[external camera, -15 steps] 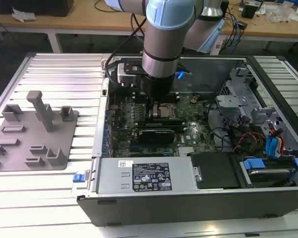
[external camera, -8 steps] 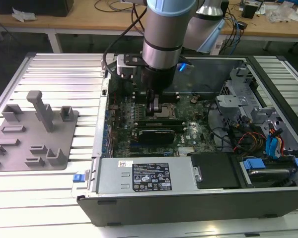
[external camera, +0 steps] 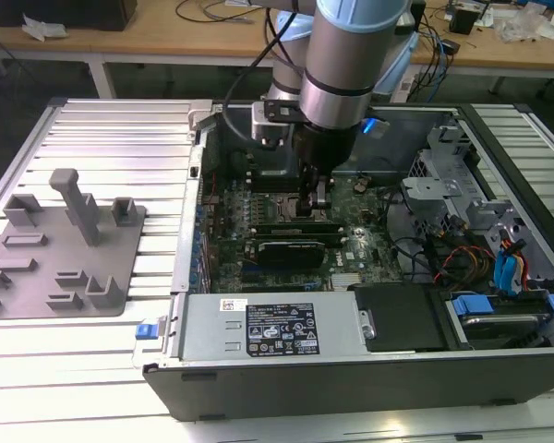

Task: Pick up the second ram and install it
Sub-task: 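Press down the second ram until it locks into place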

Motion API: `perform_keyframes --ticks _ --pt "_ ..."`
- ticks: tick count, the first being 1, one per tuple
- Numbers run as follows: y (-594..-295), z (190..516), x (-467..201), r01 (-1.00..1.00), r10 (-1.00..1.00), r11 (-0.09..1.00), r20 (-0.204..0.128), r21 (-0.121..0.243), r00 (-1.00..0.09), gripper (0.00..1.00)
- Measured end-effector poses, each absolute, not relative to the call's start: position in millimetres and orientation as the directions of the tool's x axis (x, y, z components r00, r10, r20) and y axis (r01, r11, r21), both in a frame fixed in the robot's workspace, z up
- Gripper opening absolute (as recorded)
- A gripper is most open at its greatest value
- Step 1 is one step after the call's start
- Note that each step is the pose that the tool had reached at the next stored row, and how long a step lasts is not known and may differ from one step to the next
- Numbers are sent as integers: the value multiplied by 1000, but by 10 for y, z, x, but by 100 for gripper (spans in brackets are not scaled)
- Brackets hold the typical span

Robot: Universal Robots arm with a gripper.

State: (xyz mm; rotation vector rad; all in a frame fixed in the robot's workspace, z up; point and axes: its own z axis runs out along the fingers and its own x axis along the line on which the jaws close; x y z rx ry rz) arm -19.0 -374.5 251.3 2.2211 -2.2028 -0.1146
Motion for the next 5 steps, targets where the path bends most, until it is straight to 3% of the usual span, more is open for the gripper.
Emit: perform_keyframes --ticks 5 --pt "-3745 2513 -185 -998 -999 -10 -44 60 7 8"
